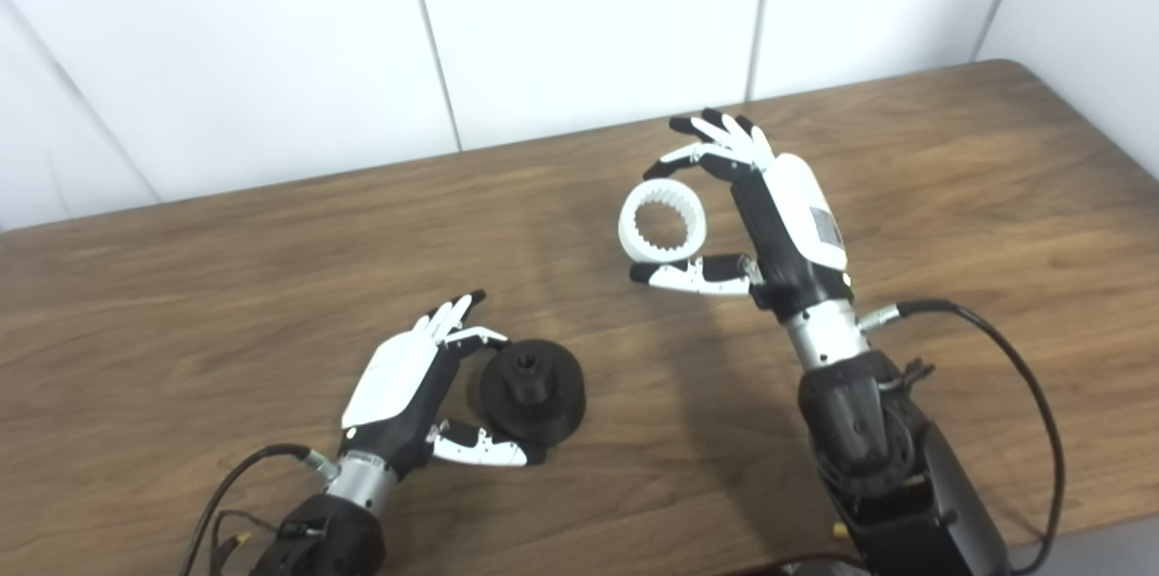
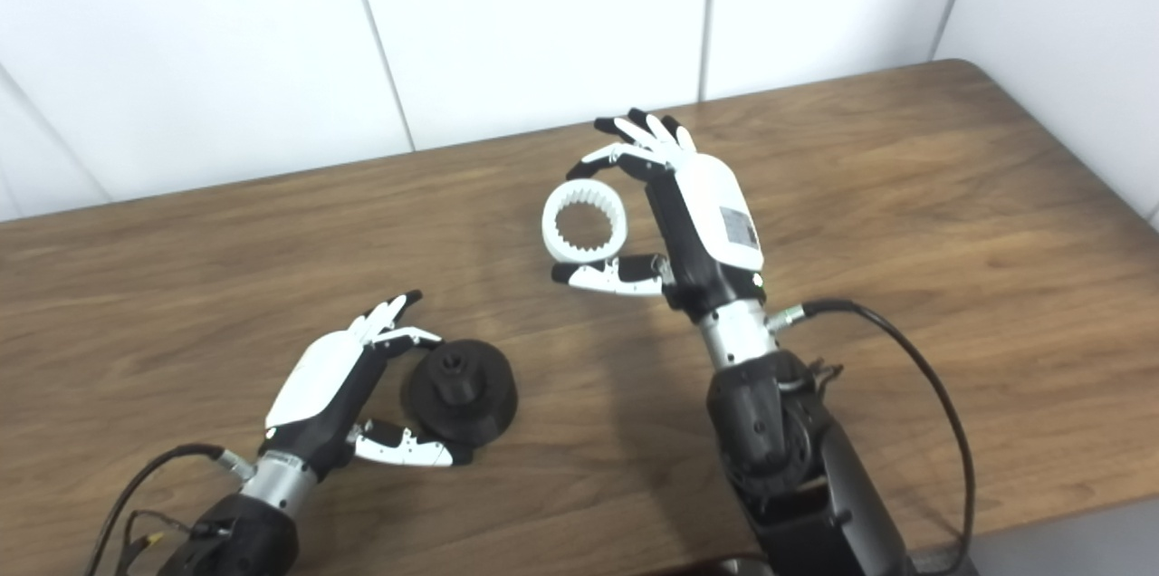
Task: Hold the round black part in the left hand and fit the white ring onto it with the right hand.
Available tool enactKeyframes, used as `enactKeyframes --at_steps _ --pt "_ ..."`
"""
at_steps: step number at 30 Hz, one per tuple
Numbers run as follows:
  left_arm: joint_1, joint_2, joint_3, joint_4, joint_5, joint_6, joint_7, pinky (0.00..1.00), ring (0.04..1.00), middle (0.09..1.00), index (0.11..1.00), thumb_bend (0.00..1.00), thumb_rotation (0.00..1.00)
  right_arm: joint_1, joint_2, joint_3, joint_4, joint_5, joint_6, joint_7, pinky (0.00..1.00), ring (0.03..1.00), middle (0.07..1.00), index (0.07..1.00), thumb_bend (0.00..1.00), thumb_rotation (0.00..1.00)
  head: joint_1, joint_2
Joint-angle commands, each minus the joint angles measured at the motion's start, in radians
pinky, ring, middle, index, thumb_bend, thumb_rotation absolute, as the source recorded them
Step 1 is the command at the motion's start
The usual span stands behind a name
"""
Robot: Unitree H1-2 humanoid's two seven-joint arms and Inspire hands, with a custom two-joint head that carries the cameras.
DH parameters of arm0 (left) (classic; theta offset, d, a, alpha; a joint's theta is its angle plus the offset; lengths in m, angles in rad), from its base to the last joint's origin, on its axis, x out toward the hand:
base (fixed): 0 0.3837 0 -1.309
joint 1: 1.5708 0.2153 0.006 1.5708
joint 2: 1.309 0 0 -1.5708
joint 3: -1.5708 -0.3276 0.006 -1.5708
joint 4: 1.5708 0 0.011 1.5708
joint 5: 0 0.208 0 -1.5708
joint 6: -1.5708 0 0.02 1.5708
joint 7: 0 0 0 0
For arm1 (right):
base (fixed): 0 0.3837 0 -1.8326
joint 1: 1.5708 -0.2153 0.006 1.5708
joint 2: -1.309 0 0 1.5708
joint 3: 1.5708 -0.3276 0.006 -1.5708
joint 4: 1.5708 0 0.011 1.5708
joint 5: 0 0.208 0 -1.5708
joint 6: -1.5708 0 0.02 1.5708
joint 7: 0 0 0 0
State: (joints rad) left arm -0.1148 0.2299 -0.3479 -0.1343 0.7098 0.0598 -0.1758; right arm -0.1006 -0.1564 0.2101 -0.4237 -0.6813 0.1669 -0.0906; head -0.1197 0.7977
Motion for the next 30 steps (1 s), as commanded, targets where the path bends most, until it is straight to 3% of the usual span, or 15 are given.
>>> enactKeyframes --at_steps 1,16,20,30 --pt "-0.023 -0.005 -0.009 -0.019 0.026 0.005 -0.003 1.00 1.000 1.000 0.638 1.00 0.31 -0.004 0.015 0.013 -0.053 0.009 -0.063 0.005 1.00 0.936 0.851 0.483 0.52 0.14 0.003 0.002" --pt "-0.030 -0.022 -0.016 -0.017 0.036 0.014 -0.004 1.00 1.000 1.000 0.634 1.00 0.30 0.059 0.053 0.065 -0.054 0.021 -0.136 0.056 0.92 0.926 0.850 0.483 0.52 0.14 0.065 0.017" --pt "-0.031 -0.027 -0.021 -0.019 0.045 0.021 -0.007 1.00 1.000 1.000 0.635 1.00 0.30 0.064 0.064 0.069 -0.050 0.019 -0.133 0.069 0.96 0.932 0.853 0.483 0.52 0.14 0.079 0.022" --pt "-0.029 -0.038 -0.030 -0.031 0.058 0.041 -0.012 1.00 1.000 1.000 0.633 1.00 0.29 0.061 0.086 0.079 0.008 0.015 -0.158 0.067 0.95 0.923 0.849 0.483 0.52 0.14 0.109 0.029"
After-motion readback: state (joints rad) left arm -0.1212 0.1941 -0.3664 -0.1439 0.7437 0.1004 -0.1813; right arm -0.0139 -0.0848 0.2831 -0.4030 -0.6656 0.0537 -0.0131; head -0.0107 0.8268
